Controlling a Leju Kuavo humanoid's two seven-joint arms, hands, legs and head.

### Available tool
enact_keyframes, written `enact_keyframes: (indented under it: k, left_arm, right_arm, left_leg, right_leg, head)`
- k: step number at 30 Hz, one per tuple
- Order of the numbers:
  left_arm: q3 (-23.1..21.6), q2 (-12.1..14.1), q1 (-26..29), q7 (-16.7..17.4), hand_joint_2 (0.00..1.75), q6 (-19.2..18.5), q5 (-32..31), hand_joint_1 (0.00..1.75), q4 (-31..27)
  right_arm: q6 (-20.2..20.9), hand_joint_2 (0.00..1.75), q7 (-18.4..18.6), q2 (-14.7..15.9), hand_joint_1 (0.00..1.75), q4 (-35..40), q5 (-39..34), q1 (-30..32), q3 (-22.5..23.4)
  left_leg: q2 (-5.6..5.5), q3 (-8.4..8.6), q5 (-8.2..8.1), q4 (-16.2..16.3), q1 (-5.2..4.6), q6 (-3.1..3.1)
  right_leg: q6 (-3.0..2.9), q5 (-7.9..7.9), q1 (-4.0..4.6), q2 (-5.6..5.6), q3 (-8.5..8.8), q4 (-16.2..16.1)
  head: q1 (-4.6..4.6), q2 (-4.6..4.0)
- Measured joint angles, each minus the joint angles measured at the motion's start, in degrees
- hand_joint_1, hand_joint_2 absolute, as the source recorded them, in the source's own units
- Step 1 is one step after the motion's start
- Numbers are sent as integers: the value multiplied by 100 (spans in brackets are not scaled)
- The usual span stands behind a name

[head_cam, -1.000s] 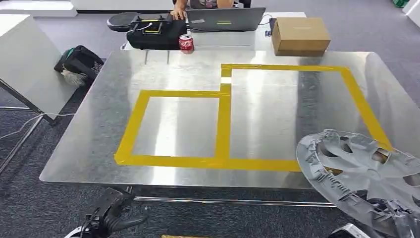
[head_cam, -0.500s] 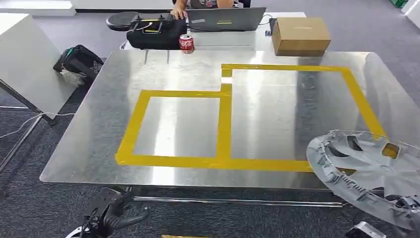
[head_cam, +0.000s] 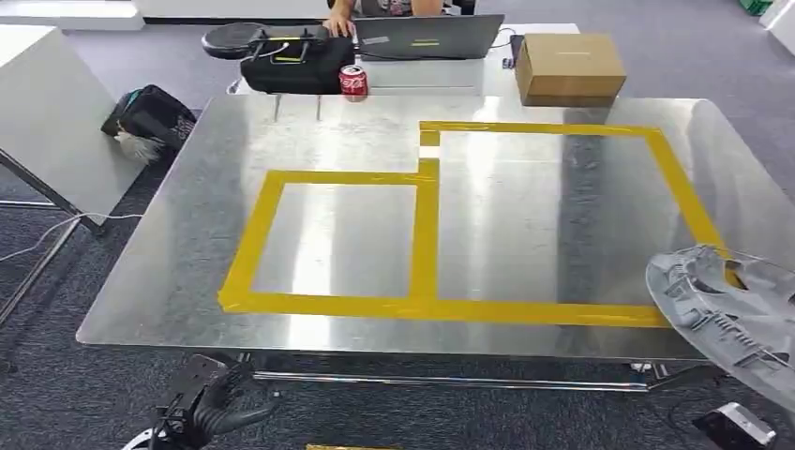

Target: Take the parts from the cabinet and place them on the table.

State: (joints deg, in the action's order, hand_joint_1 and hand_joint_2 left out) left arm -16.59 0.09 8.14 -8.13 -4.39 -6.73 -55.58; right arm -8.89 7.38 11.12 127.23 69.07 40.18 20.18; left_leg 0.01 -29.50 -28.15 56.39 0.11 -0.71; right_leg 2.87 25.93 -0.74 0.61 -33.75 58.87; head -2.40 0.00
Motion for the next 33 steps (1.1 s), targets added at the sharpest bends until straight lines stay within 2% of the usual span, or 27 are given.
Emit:
enact_keyframes:
  k: [2, 5, 8, 10, 11, 15, 19, 21, 29, 33]
  left_arm:
    - [0, -7, -11, -18, 175, -4, -15, 0, 31]
    - [0, -11, -31, 0, 175, -9, -24, 0, 59]
    - [-2, -24, -38, -20, 175, -18, -33, 0, 77]
    - [-2, -26, -60, -35, 175, -26, -61, 0, 103]
    - [-7, -28, -82, -51, 175, -44, -85, 0, 120]
    - [-35, -42, -210, -145, 175, -81, -149, 0, 276]
    - [-101, -46, -306, -202, 175, -92, -173, 0, 402]
    - [-142, -48, -364, -153, 175, -129, -210, 0, 422]
    - [-295, -87, -595, -210, 175, -234, -282, 0, 660]
    - [-350, -111, -664, -225, 175, -234, -302, 0, 739]
  right_arm:
    - [114, 175, -319, -173, 175, -96, 28, -156, 243]
    - [524, 175, -740, -460, 175, -251, 118, -449, 702]
    - [833, 175, -1020, -640, 175, -365, 118, -650, 992]
    - [1014, 175, -1125, -695, 175, -415, 92, -711, 1025]
    - [1102, 175, -1136, -695, 175, -435, 43, -709, 1009]
    - [1090, 175, -679, -563, 175, -507, -77, -643, 712]
    - [1018, 175, -289, -208, 175, -579, -223, -587, 333]
    - [966, 175, 43, 73, 175, -608, -355, -580, 49]
    - [586, 175, 823, 1269, 175, -677, -354, -725, -1411]
    - [573, 175, 969, 1633, 175, -691, -317, -861, -1943]
  left_leg:
    - [1, 0, 0, 0, 0, 0]
    - [3, 1, 0, 0, 0, 0]
    - [3, 1, 0, 0, -1, 0]
    - [3, 1, 0, 0, 0, 0]
    - [3, -1, 0, 0, 0, 0]
    - [2, -4, 1, 0, 0, 1]
    - [4, -11, 0, 0, -1, 1]
    - [4, -12, 0, 0, -1, 1]
    - [4, -11, 2, 1, -2, 3]
    - [3, 0, 3, 1, -2, 4]
  right_leg:
    - [0, 0, 0, 1, -1, 0]
    - [0, 0, 0, 1, 0, 0]
    - [0, 0, -1, 0, 1, 0]
    - [0, 0, -1, 1, 2, 0]
    - [0, 0, -1, -1, 2, 0]
    - [0, 0, -1, -2, 5, 0]
    - [0, -1, -1, 3, 3, 0]
    - [1, -1, -1, 1, 5, -1]
    - [7, -7, -4, 2, 5, -3]
    - [6, -7, -4, 0, 3, -3]
  head:
    - [0, 0]
    - [0, -2]
    - [-2, -2]
    - [0, -2]
    - [0, 0]
    - [0, 0]
    - [0, -2]
    - [-2, 0]
    - [0, 0]
    - [0, 0]
